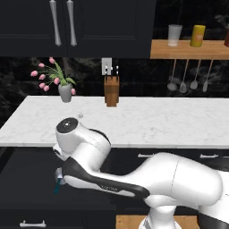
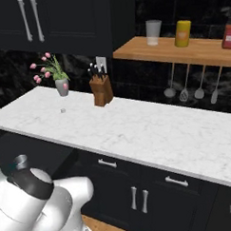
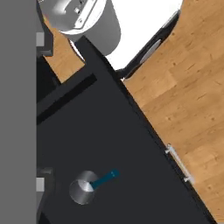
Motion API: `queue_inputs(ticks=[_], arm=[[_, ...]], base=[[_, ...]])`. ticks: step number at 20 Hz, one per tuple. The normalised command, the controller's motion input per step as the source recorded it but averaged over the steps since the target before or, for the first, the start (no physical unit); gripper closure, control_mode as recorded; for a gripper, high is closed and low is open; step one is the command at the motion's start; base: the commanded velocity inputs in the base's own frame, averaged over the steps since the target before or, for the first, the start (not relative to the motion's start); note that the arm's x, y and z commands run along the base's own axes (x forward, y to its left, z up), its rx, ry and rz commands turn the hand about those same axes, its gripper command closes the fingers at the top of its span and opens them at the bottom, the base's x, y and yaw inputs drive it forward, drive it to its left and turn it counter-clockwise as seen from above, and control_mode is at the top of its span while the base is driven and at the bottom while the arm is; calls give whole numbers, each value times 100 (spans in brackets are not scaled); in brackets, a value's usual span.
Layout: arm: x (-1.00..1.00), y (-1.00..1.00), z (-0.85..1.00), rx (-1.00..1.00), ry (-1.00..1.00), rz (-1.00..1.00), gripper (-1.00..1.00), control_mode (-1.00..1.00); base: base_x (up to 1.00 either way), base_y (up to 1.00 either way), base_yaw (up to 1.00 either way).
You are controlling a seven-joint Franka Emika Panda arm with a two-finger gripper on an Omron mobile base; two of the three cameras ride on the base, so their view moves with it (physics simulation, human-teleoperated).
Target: Pick the measuring cup from the drawer and place it on the counter.
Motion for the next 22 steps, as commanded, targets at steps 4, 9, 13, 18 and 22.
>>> queue_inputs(ticks=[4,9,13,18,22], arm=[[55,15,-26,7,36,64,-100,-100],[36,39,-45,9,25,53,-100,-100],[1,56,-64,-3,3,13,-100,-100],[2,27,-66,-6,-4,2,-100,-100],[40,3,-35,0,-6,0,-100,-100]], base=[[0,0,0],[0,0,0],[0,0,0],[0,0,0],[0,0,0]])
